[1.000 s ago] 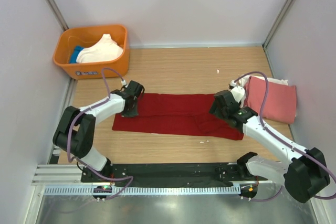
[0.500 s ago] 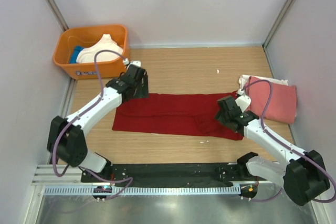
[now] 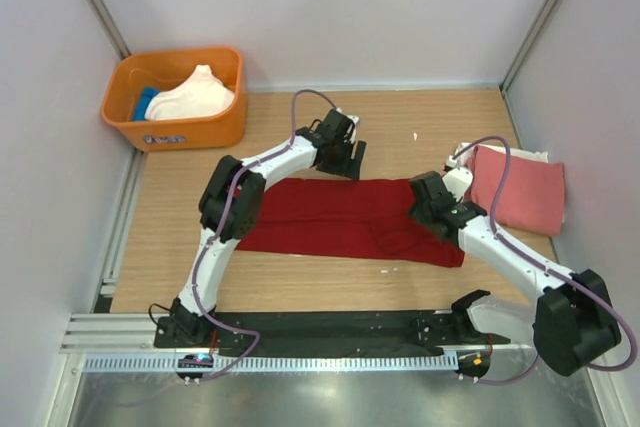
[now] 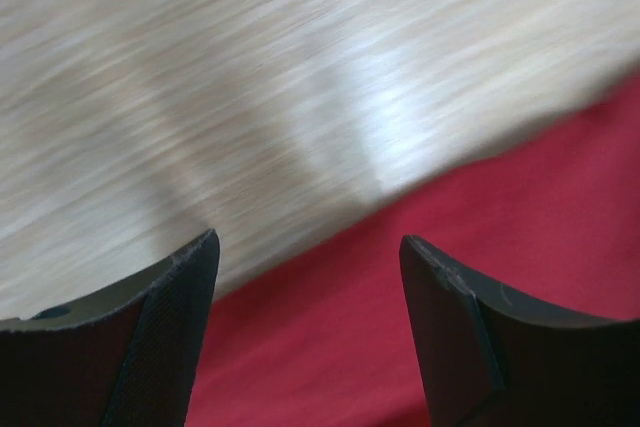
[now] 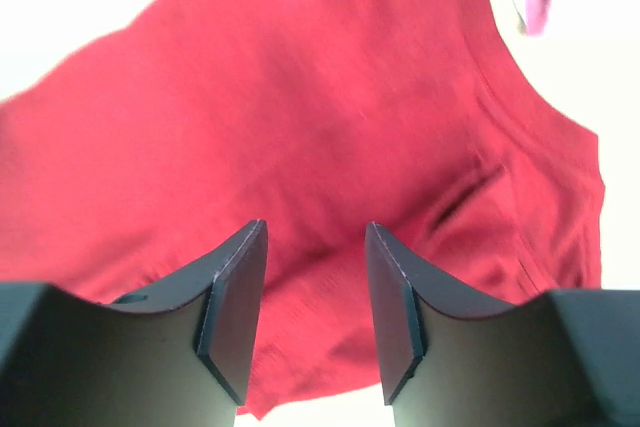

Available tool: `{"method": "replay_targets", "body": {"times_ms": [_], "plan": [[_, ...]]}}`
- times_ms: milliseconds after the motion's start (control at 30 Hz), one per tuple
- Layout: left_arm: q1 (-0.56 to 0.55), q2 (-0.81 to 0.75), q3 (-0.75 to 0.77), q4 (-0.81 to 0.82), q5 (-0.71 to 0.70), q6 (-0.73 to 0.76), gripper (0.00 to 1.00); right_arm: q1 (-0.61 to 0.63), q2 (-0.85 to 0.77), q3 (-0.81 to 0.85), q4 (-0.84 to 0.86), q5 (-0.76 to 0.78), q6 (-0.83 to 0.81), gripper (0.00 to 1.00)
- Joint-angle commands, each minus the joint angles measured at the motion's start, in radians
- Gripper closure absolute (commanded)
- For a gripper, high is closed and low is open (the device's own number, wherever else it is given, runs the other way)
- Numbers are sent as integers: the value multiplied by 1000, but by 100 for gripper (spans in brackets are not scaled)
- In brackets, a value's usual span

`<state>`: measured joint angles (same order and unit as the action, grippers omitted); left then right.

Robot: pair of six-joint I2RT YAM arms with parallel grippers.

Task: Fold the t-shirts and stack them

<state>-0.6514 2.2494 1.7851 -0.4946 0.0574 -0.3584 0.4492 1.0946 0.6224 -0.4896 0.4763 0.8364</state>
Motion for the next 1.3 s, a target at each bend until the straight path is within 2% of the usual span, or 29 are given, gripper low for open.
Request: {"method": "replay_targets", "body": {"times_ms": [0, 233, 433, 533, 700, 900, 1033, 1133, 1167, 1200, 1267], "plan": [[-25, 13, 120, 59, 194, 6, 26, -7, 65, 91, 43, 74, -45, 51], [-47, 124, 229, 159, 435, 49, 26, -35, 24, 54, 103, 32, -45, 51], [-71, 343, 547, -47, 475, 71, 31, -55, -16, 46, 98, 24, -56, 50], [-90, 401, 609, -100, 454, 82, 33, -66, -33, 22, 146, 1, -89, 50], [-97, 411, 593, -104, 455, 85, 41, -98, 4, 8, 272, -114, -138, 53], [-103, 394, 565, -127, 510, 110, 49, -129, 185, 100, 256, -162, -157, 60], [-103, 401, 582, -199, 507, 137, 59, -135, 211, 92, 278, -186, -157, 60], [-103, 401, 576, -206, 487, 150, 79, -136, 226, 80, 302, -200, -160, 60], [-103, 401, 574, -202, 481, 150, 92, -136, 229, 80, 307, -203, -161, 60], [-103, 401, 576, -196, 475, 144, 97, -136, 238, 82, 307, -205, -166, 60], [-105, 400, 579, -177, 451, 134, 100, -136, 244, 80, 303, -215, -166, 60]]}}
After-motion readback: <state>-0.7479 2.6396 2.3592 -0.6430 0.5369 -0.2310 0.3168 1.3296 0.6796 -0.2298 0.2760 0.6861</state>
